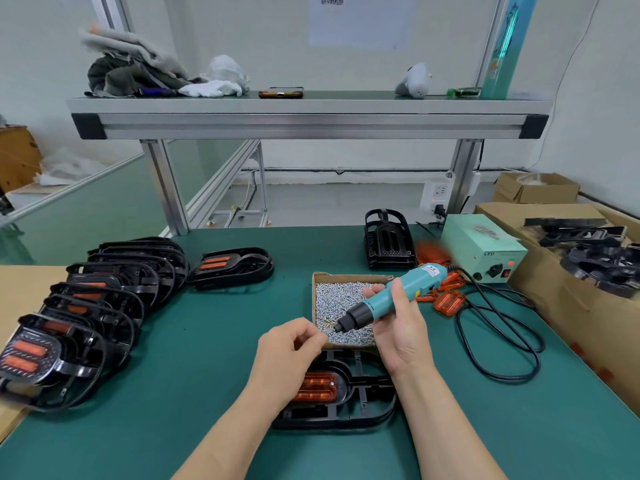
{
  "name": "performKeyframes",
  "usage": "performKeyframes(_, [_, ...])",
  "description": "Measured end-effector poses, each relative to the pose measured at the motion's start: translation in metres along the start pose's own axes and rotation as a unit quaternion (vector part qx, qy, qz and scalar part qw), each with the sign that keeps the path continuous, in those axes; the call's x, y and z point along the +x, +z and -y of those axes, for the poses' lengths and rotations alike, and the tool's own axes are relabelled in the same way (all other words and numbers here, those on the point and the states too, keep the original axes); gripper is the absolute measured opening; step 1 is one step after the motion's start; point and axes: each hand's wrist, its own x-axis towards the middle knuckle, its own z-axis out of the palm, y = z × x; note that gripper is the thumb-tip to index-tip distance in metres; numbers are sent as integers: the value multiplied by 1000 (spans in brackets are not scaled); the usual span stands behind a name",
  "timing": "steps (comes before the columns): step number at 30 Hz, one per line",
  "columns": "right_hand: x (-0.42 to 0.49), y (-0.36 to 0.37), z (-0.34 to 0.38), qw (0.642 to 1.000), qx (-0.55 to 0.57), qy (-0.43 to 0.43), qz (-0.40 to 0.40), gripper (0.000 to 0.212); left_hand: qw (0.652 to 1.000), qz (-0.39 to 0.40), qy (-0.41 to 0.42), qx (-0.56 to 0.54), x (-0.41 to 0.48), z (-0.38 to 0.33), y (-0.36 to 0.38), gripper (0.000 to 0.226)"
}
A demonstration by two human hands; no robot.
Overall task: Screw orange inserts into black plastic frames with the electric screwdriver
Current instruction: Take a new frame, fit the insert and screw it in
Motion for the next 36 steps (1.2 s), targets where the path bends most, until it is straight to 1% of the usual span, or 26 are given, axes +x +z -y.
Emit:
performKeyframes(3, [0,-1,-1,1000,-7,-4,-1,28,997,-32,59,35,-3,-1,4,21])
performKeyframes(8, [-1,0,-1,1000,-10,-10,2,44,989,-75,112,52,-7,1,6,20])
performKeyframes(12, [-1,1,-1,1000,-14,-12,3,42,968,-86,195,134,-8,5,8,17])
performKeyframes(15, [-2,1,0,1000,-22,-9,5,33,945,-93,249,189,-8,9,8,18])
performKeyframes(18, [-2,1,0,1000,-26,-6,9,28,932,-95,263,229,-7,10,8,19])
performKeyframes(22, [-3,2,1,999,-29,-7,17,32,935,-75,260,229,-10,14,3,18])
performKeyframes(23, [-3,2,2,999,-28,-7,18,33,942,-69,242,224,-12,17,1,28])
performKeyframes(26, [-2,0,2,999,-29,-9,14,30,975,-37,136,170,-17,33,-13,71])
performKeyframes(28, [-1,-1,3,999,-32,-11,5,27,983,25,103,152,-20,50,-25,93])
performKeyframes(30, [0,0,2,999,-44,-19,3,24,978,107,92,155,-25,62,-33,111])
performKeyframes(32, [-1,2,2,997,-73,-34,7,23,969,153,93,173,-30,69,-34,121])
performKeyframes(34, [-4,7,2,993,-106,-50,16,22,963,146,101,201,-33,72,-31,126])
performKeyframes(36, [-7,13,1,989,-130,-64,25,23,968,123,89,199,-33,73,-29,131])
